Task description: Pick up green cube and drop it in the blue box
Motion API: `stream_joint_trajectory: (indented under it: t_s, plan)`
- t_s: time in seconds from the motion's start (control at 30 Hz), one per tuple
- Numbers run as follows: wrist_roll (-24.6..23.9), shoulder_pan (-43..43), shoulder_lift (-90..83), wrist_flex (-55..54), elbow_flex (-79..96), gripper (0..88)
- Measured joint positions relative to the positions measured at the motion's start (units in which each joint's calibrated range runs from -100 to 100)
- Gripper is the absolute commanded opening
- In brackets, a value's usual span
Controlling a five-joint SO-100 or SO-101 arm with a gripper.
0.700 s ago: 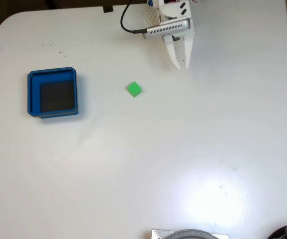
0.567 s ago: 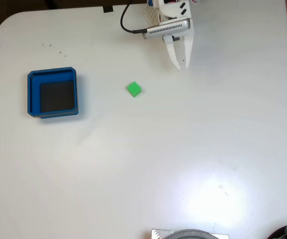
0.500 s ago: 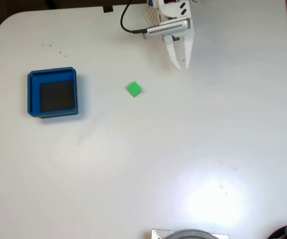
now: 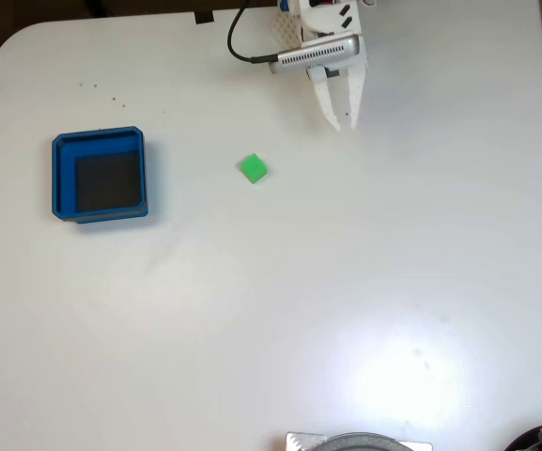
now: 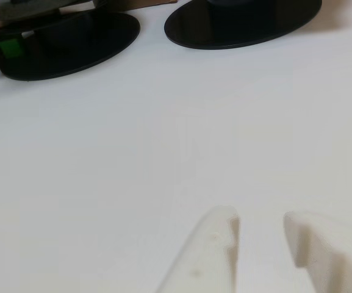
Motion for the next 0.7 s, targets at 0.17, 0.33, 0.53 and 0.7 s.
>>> stream_joint_trajectory:
  t_s: [0.17, 0.33, 0.53, 0.7]
  plan:
    - [0.00, 3.13, 0.00, 0.00, 0.00, 1.6]
    - [0.00, 7.25, 0.00, 0.00, 0.00, 1.6]
    - [0.00, 11.52, 0.00, 0.00, 0.00, 1.6]
    - [0.00, 15.29, 0.17, 0.00, 0.00, 1.6]
